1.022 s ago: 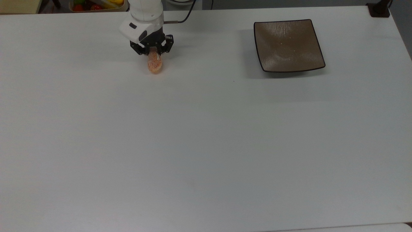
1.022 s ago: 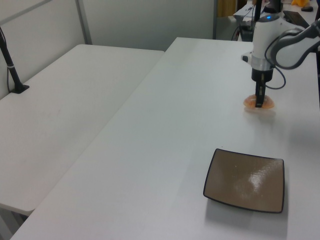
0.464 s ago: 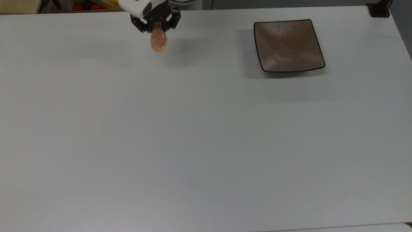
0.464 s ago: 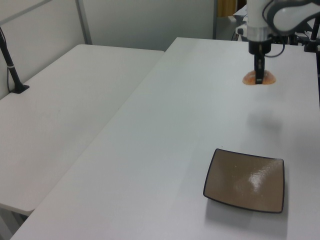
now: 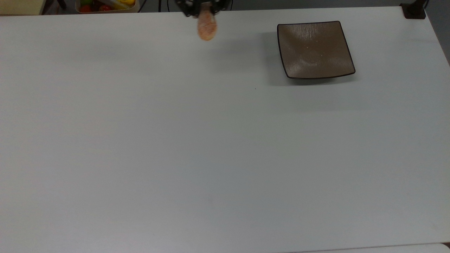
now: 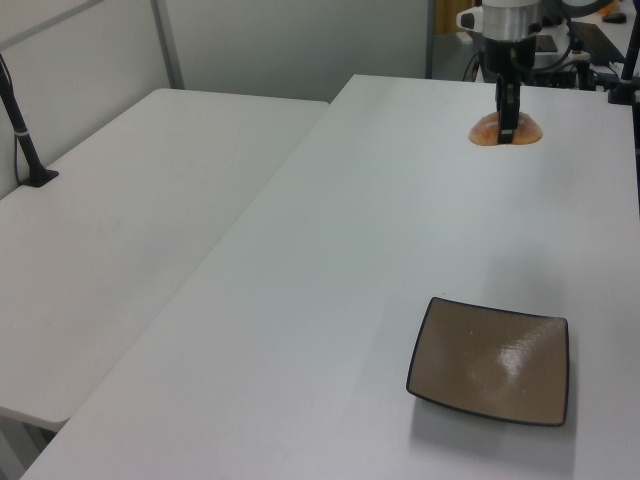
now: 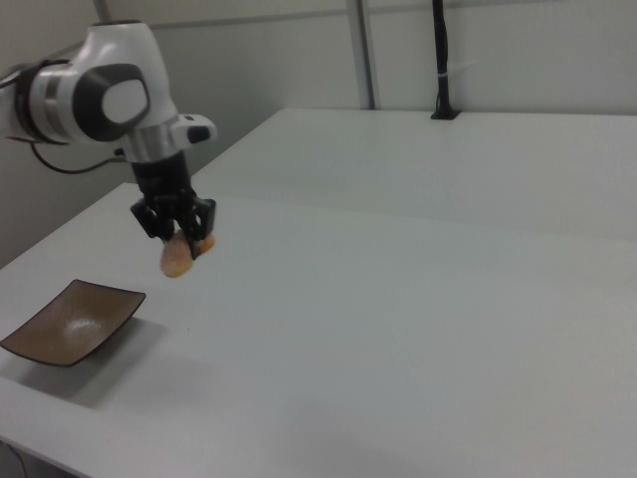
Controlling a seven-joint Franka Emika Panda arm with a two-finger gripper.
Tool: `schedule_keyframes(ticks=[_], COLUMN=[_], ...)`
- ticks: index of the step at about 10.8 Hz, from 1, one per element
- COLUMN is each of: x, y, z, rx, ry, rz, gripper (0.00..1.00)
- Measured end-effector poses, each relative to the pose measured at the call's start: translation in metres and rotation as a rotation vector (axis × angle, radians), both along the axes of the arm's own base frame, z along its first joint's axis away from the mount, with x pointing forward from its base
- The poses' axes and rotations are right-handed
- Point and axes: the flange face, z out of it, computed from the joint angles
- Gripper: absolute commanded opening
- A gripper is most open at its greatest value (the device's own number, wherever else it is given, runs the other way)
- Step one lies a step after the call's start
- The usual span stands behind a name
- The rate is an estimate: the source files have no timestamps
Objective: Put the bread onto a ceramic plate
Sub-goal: 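Lift the bread roll and carry it toward the brown plate, then lower the bread roll onto the center of the brown plate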
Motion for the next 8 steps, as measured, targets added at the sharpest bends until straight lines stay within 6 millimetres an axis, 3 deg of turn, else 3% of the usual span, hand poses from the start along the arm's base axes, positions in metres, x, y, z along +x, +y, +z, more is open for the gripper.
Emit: schedule_keyframes(ticks=[2,5,8], x=[-0.012,-0.044,-0.076], y=[0.056,0.139,0.199], z=[0.011,0.013,0.003], rx=[-0.002,0.01,0.017], ry=[-0.017,-0.019,0.008], rz=[0.019,0.051,0.065], gripper=[0.29,0.3,0.31])
